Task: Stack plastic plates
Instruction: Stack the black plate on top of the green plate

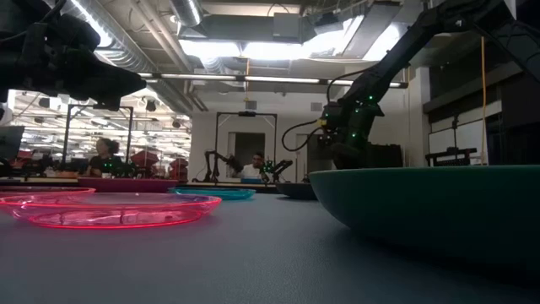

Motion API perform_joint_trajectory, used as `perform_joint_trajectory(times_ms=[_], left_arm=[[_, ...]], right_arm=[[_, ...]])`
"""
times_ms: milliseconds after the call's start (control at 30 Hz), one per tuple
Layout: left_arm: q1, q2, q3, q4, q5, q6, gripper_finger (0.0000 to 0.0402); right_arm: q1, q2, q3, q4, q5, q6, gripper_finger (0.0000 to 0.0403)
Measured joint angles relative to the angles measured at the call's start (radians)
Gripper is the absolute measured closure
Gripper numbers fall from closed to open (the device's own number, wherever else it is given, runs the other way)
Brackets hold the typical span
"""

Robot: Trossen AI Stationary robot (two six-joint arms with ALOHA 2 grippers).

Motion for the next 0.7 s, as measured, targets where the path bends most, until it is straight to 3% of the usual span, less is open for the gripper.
perform_joint_trajectory(times_ms=[700], left_arm=[[0.0,0.0,0.0,0.0,0.0,0.0,0.0318]], right_arm=[[-0.001,0.0,0.0,-0.014,-0.119,-0.001,0.0403]])
